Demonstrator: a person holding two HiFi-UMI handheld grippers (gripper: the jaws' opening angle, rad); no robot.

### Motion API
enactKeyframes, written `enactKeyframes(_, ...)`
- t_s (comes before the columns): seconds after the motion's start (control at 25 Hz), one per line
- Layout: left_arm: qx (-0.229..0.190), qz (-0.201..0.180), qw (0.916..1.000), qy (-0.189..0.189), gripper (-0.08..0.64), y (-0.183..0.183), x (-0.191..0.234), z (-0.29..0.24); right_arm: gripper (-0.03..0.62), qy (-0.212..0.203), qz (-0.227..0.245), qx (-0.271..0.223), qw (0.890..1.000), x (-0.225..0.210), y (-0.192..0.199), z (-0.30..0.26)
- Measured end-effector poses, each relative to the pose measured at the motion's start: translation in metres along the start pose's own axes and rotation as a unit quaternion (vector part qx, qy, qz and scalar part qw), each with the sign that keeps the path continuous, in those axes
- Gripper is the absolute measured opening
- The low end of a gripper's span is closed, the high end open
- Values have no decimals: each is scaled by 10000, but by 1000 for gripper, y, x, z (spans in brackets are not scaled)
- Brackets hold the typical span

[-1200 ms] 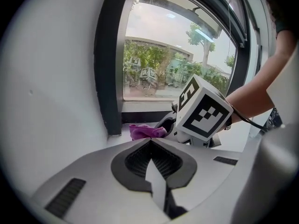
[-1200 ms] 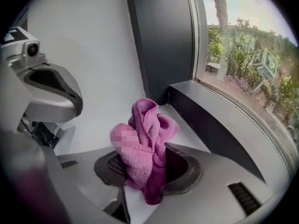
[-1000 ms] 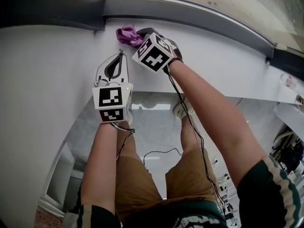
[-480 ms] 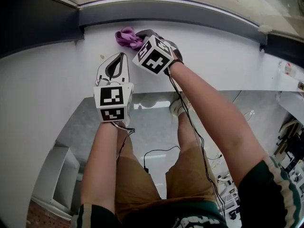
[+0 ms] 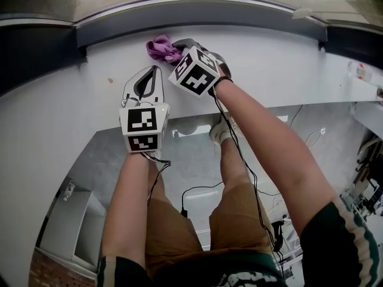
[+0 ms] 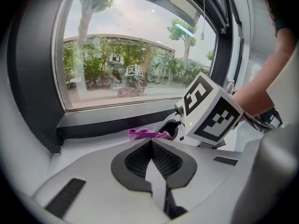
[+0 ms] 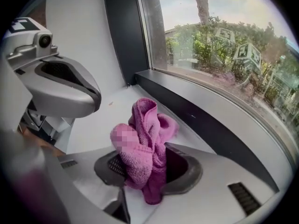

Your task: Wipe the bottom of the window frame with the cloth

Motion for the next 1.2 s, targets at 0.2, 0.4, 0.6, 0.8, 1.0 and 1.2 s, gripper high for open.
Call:
enactKeyframes(0.2,-6,-119,9999,115,3,-12,-21,-11,169,71,-96,26,9999,-16,20,16)
enactKeyframes(0.4,-44,-207,9996,181,3,-23,-41,-18,169,133,-173,67,9997,-28,37,30)
enactKeyframes(0.6,-41,-245,9994,247,3,-30,-62,-29,169,157,-191,80,9997,-42,53,43)
enactKeyframes(0.8,-13,-293,9989,360,3,-35,-86,-42,169,214,-288,34,9994,-56,72,58)
enactKeyframes(1.0,7,-329,9984,455,3,-41,-108,-54,169,289,-384,31,9988,-71,91,74)
enactKeyframes(1.2,10,-432,9974,577,3,-50,-129,-65,169,342,-449,57,9984,-83,108,88)
Point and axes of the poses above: the fingertips, and each gripper's own axes: z backward along the fingers, x to its left, y out of its underside, the point moved 7 cm from there along z, backward along the fingers, and after that the axes turned 6 degrees about -z, right-handed, at the moved point
